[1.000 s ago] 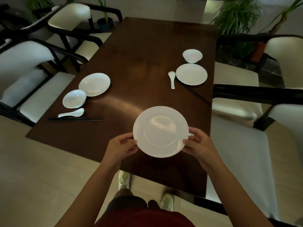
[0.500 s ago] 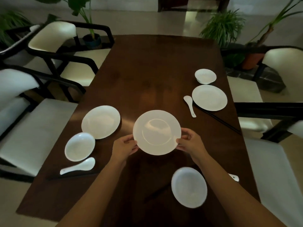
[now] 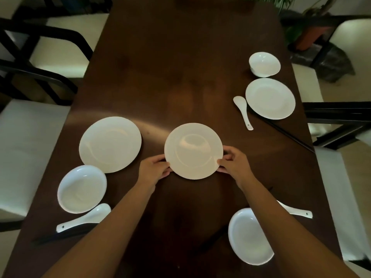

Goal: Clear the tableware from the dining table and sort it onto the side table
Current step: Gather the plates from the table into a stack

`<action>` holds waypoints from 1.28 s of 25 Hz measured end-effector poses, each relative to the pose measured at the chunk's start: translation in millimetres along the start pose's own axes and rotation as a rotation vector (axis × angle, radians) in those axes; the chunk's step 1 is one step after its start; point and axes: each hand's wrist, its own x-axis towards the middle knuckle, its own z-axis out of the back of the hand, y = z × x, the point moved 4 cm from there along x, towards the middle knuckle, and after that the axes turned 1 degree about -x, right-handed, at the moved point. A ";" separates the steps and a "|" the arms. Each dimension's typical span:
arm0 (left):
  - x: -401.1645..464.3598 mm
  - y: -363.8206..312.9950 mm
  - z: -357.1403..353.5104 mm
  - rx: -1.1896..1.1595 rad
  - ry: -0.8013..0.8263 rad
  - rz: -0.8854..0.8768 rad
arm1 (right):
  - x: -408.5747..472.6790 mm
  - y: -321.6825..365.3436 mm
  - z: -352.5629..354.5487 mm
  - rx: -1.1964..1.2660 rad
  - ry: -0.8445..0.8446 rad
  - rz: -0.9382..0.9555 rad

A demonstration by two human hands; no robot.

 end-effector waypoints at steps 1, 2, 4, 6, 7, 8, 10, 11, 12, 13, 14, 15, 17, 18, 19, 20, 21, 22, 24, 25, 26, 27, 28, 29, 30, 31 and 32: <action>0.5 1.0 -0.1 -0.009 -0.006 0.002 | 0.4 -0.7 0.2 -0.026 -0.012 -0.008; 0.9 1.3 -0.1 -0.016 -0.012 0.000 | 1.4 -0.6 -0.8 -0.053 -0.022 -0.018; -0.9 0.4 -1.1 0.007 -0.014 -0.010 | 1.0 2.0 -2.3 -0.130 -0.026 -0.030; -4.6 -4.3 -1.6 0.099 0.001 -0.048 | -2.3 8.6 -1.7 -0.276 -0.038 -0.010; -7.2 -8.7 0.4 0.168 0.016 -0.081 | -4.7 14.7 -0.9 -0.390 -0.073 0.026; -11.0 -14.4 4.3 0.260 0.031 -0.129 | -7.9 22.5 0.0 -0.513 -0.135 0.087; -20.7 -29.4 21.0 0.478 0.046 -0.300 | -18.5 43.6 -7.7 -0.680 -0.248 0.276; -26.4 -36.8 33.4 0.562 0.048 -0.408 | -24.9 55.5 -18.9 -0.742 -0.253 0.385; -31.8 -44.4 50.1 0.629 0.043 -0.511 | -30.3 68.3 -36.4 -0.808 -0.218 0.495; -36.0 -51.2 69.4 0.693 0.025 -0.605 | -34.3 79.8 -57.0 -0.875 -0.160 0.594; -37.6 -57.6 90.7 0.759 -0.015 -0.691 | -36.8 90.6 -79.1 -0.937 -0.104 0.686; -36.0 -63.6 114.1 0.843 -0.070 -0.766 | -38.5 101.4 -102.2 -0.992 -0.068 0.776; -24.1 -74.8 158.7 1.063 -0.180 -0.878 | -40.0 120.4 -146.8 -1.060 -0.039 0.948; -14.5 -79.4 177.8 1.163 -0.219 -0.899 | -38.6 126.0 -166.8 -1.079 -0.018 1.003; -3.2 -82.9 193.2 1.238 -0.245 -0.896 | -35.5 128.5 -185.2 -1.110 0.017 1.029; 9.0 -84.7 205.9 1.298 -0.255 -0.868 | -29.9 127.9 -202.6 -1.161 0.062 1.030; 20.9 -84.0 214.6 1.351 -0.245 -0.819 | -22.1 124.1 -216.6 -1.215 0.105 1.005; 33.4 -80.7 222.7 1.393 -0.218 -0.752 | -12.6 118.0 -229.7 -1.264 0.153 0.950; 54.2 -68.5 230.1 1.427 -0.119 -0.613 | 2.9 102.2 -244.4 -1.324 0.215 0.802; 61.5 -63.5 231.7 1.398 -0.060 -0.578 | 7.4 95.4 -248.8 -1.335 0.224 0.740; 66.6 -60.3 232.3 1.332 -0.007 -0.574 | 9.7 90.2 -250.8 -1.326 0.224 0.697; 69.7 -58.7 232.8 1.249 0.040 -0.579 | 10.5 86.5 -252.8 -1.303 0.224 0.671; 70.8 -58.2 232.0 1.177 0.082 -0.580 | 10.5 84.7 -253.5 -1.260 0.224 0.651; 70.8 -57.4 230.0 1.124 0.118 -0.579 | 10.2 83.6 -253.5 -1.195 0.223 0.627; 71.2 -56.1 227.8 1.083 0.144 -0.577 | 10.0 83.5 -253.6 -1.118 0.218 0.600; 71.7 -54.7 225.3 1.040 0.153 -0.570 | 9.8 84.3 -253.5 -1.041 0.208 0.575; 72.6 -53.4 222.7 0.985 0.143 -0.552 | 10.1 85.6 -253.4 -0.977 0.195 0.550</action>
